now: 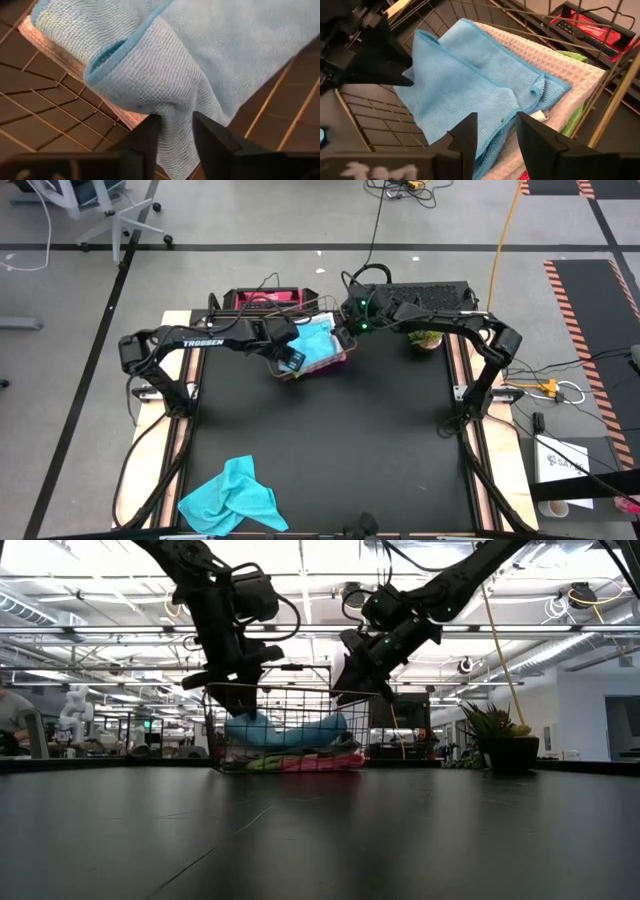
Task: Fold microfiber towels
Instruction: Stack the folded light blue microfiber cloth on top of the gray microfiber cloth in the wire basket, then adjust the wire basket
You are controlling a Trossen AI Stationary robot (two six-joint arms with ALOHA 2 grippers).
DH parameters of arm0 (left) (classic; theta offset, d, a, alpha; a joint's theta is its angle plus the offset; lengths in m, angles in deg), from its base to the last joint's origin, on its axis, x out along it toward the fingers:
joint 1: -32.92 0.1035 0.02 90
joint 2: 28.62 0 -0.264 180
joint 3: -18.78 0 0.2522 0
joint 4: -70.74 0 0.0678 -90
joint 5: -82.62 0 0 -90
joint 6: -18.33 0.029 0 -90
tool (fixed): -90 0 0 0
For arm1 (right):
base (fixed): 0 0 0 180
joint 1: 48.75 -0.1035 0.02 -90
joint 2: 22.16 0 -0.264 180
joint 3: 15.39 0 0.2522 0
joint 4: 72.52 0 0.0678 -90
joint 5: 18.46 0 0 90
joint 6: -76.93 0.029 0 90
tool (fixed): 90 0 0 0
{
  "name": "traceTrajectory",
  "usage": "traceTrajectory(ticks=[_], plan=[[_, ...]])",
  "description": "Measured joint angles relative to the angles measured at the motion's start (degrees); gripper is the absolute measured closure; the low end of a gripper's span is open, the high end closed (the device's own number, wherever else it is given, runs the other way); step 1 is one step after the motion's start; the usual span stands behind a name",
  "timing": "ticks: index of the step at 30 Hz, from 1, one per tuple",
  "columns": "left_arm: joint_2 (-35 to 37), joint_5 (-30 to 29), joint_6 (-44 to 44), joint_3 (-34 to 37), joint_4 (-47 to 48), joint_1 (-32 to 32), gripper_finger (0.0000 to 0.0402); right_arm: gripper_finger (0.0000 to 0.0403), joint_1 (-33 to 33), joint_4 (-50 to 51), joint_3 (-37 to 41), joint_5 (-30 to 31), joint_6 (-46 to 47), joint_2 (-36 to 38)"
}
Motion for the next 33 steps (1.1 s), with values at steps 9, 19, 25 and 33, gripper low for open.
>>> traceTrajectory(ticks=[9, 19, 25, 33], plan=[[6.12, -7.51, -0.47, -2.79, 10.15, 0.02, 0.0212, 0.0282, -0.3, 0.02, 0.0, 0.0, -0.24, 0.0], [16.95, -14.21, -5.17, -3.84, 13.94, -5.47, 0.0206, 0.0282, -1.87, 0.68, 0.07, -4.23, -0.93, 0.71], [23.27, -23.29, -11.41, -3.85, 15.56, -16.72, 0.0206, 0.0282, -7.45, 3.07, 0.07, -11.85, 1.61, 6.68], [23.36, -32.01, -32.01, -3.91, 28.47, -33.87, 0.0206, 0.0282, -21.63, 3.2, 0.02, -7.36, -3.28, 13.49]])
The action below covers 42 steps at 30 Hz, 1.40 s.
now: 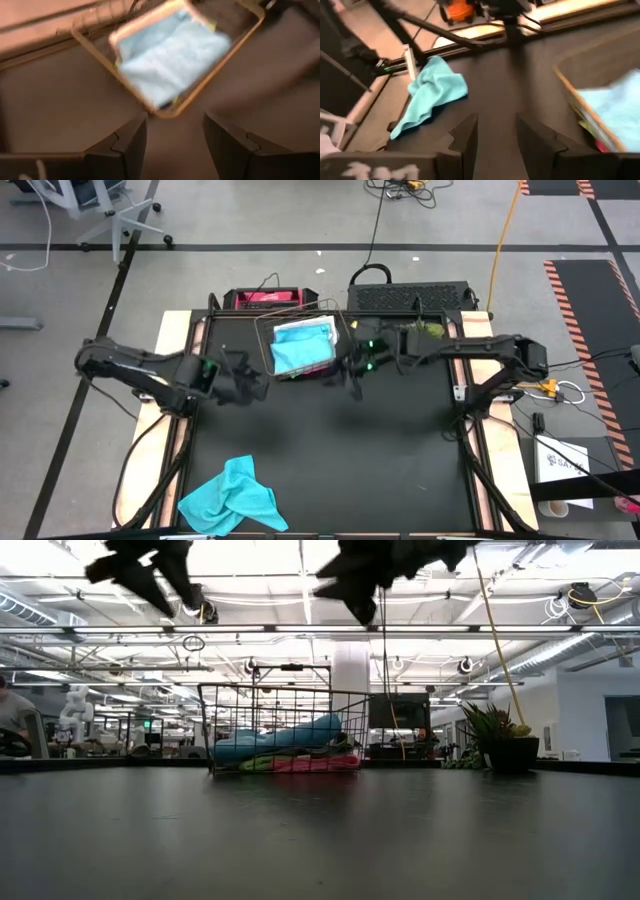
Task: Fold microfiber towels
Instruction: Adjust the wire basket
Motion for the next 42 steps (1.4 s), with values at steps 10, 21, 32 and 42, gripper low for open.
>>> traceTrajectory(ticks=[10, 21, 32, 42], plan=[[-11.11, 14.81, -24.84, 0.08, 15.91, -12.51, 0.0206, 0.0282, -9.51, 1.76, 0.04, 9.33, 0.85, -0.79], [-22.42, 37.48, -46.78, 0.09, 11.4, -25.27, 0.0206, 0.0282, -10.17, 1.98, 0.04, 9.33, 1.15, -0.79], [-22.89, 38.74, -72.27, 0.11, 2.11, -39.87, 0.0206, 0.0282, -10.17, 1.89, 4.15, 9.31, 3.03, -0.79], [-26.54, 34.56, -69.12, 0.11, -3.59, -38.29, 0.0206, 0.0293, -10.82, -2.69, 10.86, 9.09, 12.69, -0.56]])
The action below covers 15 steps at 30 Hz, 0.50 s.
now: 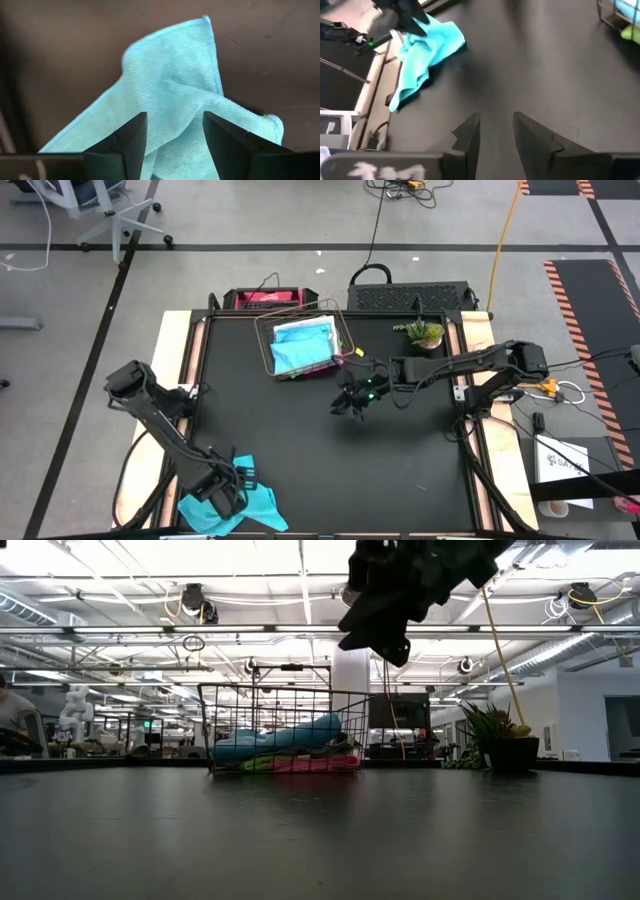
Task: Fold microfiber towels
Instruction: Adjust the wire basket
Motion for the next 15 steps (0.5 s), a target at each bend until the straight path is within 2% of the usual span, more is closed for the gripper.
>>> traceTrajectory(ticks=[3, 8, 15], plan=[[-1.42, -0.02, 0.42, 0.02, -2.15, 0.0, 0.0206, 0.0306, -0.11, -1.65, 0.26, 2.26, -0.82, 0.04], [-2.74, 0.17, 0.41, 0.07, -3.58, -0.01, 0.0206, 0.0331, 0.33, -1.52, 0.31, 14.61, -7.06, -0.14], [-2.68, -0.04, 0.86, 0.07, -3.99, 0.0, 0.0206, 0.0388, 2.5, -2.91, 0.31, 15.18, -10.77, -0.96]])
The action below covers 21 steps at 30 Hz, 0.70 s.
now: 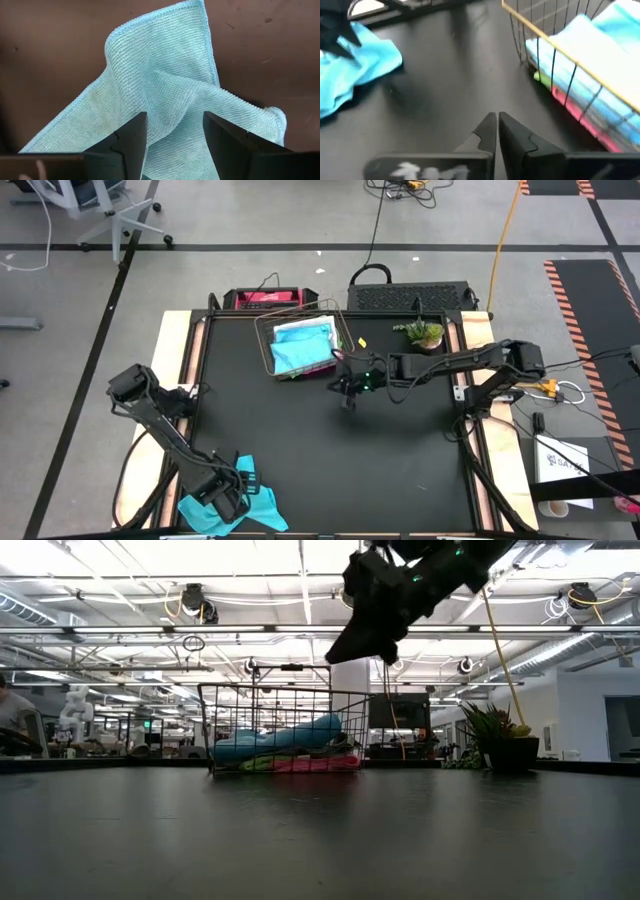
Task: Fold microfiber towels
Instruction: Adjust the wire basket
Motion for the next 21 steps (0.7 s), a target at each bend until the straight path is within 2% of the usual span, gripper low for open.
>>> traceTrajectory(ticks=[2, 7, 10, 15, 21], plan=[[0.0, -0.04, 0.08, 0.0, -0.02, 0.0, 0.0206, 0.0399, 0.68, -3.36, 0.0, -0.31, -0.16, -1.56], [0.02, -0.14, -0.44, 0.0, -0.09, 0.0, 0.0206, 0.0402, 1.76, -14.89, 0.0, -4.4, 0.2, -8.46], [0.02, -0.22, -0.53, 0.0, -0.1, 0.0, 0.0206, 0.0402, 2.36, -18.64, 0.0, -4.73, 0.38, -12.88], [0.02, -0.24, -1.19, 0.0, -0.09, 0.0, 0.0206, 0.0402, 3.66, -23.01, 0.0, -1.53, 0.33, -18.11], [0.02, -0.27, -1.58, 0.0, -0.1, 0.0, 0.0206, 0.0403, 5.1, -34.61, 0.0, -0.11, 0.29, -20.53]])
